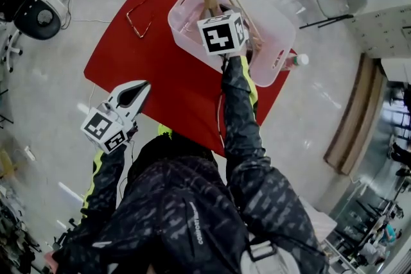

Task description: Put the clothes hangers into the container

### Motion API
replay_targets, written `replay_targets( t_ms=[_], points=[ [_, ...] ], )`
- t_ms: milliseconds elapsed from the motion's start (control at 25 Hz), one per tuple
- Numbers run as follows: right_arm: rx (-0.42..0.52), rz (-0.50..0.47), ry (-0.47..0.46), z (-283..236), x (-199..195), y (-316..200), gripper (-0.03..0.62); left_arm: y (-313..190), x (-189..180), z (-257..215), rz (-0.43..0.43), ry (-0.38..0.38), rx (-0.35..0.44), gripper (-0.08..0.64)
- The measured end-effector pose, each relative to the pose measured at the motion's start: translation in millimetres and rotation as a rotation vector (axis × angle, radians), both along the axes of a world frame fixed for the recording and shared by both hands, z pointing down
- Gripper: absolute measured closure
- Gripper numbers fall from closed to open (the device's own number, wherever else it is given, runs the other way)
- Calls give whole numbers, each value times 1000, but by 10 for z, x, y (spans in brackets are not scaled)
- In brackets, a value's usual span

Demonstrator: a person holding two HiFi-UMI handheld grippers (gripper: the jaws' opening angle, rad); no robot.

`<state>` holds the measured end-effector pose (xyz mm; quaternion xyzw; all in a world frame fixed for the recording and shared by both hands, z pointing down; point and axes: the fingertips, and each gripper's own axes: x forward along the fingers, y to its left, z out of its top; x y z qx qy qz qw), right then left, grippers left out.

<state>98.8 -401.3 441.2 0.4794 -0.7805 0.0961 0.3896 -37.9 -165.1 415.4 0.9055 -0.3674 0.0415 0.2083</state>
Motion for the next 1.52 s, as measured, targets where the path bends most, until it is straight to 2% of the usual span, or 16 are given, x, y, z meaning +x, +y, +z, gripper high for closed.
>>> replay_targets(
  t_ms=[200, 720, 1000, 1160, 1280, 1520],
  points=[
    [-15, -30, 33, 51, 60, 27, 459, 1, 47, 11, 4, 8, -6, 548],
    [134, -16, -12, -348, 2, 81, 459, 12, 26, 12, 26, 5, 7, 548],
    [151, -22, -176, -711, -194, 333, 462, 59, -55, -104, 50, -3, 30, 548],
    [167, -32, -272, -898, -267, 515, 517, 70, -76, -242, 71, -11, 53, 548],
    [175, -53, -311, -1027, -335, 719, 552, 86, -111, -329, 85, -19, 69, 548],
    [176, -85, -357, -1191, -393, 1151, 569, 176, -76, -423, 126, -18, 87, 548]
  ],
)
